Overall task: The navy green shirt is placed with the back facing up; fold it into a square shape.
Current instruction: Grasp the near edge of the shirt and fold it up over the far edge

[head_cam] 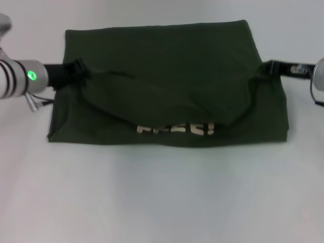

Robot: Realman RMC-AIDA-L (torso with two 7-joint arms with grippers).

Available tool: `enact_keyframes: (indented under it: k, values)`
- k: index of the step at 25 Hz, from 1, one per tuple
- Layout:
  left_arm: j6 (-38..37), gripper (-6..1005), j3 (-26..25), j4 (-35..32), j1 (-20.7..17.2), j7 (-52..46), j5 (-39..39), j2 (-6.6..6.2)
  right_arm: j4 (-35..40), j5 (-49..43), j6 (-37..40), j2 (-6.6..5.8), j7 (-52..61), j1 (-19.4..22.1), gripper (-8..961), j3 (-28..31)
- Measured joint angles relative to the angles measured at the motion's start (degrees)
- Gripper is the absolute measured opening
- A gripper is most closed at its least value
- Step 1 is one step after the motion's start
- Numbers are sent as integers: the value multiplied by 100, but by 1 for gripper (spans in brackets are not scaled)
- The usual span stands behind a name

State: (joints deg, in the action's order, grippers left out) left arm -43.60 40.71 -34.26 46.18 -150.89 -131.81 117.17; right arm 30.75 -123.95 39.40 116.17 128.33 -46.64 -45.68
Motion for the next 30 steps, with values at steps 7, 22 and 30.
enact_keyframes:
  k: [7, 22, 30]
  values:
    - [175, 70, 21, -336, 12, -275, -34, -91, 260, 153, -10, -51, 96, -75, 52, -29]
    - [777, 92, 164, -189, 179, -209, -325, 14, -199, 98, -983, -49, 37, -459, 53, -671]
    - [773, 104, 633, -51, 291, -13, -322, 18, -367, -439, -868, -147, 344, -708, 70, -688]
